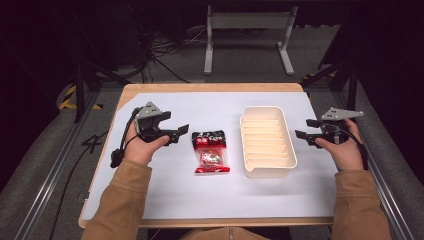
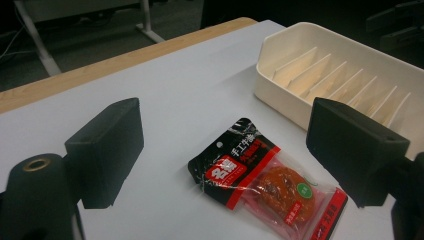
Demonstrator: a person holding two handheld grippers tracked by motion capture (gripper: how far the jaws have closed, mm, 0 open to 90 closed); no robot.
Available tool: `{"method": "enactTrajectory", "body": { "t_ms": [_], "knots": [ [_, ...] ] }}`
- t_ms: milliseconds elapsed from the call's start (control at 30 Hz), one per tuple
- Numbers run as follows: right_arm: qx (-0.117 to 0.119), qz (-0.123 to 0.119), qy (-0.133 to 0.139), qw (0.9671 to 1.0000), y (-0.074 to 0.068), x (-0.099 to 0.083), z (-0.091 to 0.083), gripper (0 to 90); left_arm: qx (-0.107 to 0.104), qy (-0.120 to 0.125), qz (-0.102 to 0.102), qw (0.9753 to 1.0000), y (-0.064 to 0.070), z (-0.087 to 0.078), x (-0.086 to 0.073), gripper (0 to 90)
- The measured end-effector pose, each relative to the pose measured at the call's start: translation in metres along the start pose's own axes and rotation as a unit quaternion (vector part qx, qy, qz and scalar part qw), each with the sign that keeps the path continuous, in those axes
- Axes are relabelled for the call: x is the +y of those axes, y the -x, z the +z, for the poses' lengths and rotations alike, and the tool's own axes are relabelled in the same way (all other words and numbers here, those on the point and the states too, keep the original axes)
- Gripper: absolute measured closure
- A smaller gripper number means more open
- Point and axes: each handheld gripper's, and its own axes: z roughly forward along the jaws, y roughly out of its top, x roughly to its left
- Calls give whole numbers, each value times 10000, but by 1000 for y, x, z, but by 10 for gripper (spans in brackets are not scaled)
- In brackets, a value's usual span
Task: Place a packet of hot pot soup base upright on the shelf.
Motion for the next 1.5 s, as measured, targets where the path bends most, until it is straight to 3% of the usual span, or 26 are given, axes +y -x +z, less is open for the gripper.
{"method": "enactTrajectory", "body": {
  "t_ms": [133,200,333,600,933,1067,1500],
  "knots": [
    [1,28,43,10000,0,0,0,318,-17,1,31,10000,1,4,5,162],
    [74,158,76,9998,0,0,1,295,-142,79,-82,9998,-1,9,8,162],
    [55,135,40,9999,0,0,2,295,-225,102,-212,9995,-1,14,11,161],
    [33,169,8,9999,0,-3,2,295,-215,11,-131,9997,0,34,13,164],
    [47,220,-23,9997,0,-6,2,295,-165,-116,-174,9996,-5,62,3,191],
    [62,298,-30,9995,1,-8,3,295,-181,-169,-287,9993,-9,71,-7,214],
    [58,276,-104,9995,0,-9,6,295,-155,-397,-450,9981,-19,86,-25,229]
  ]
}}
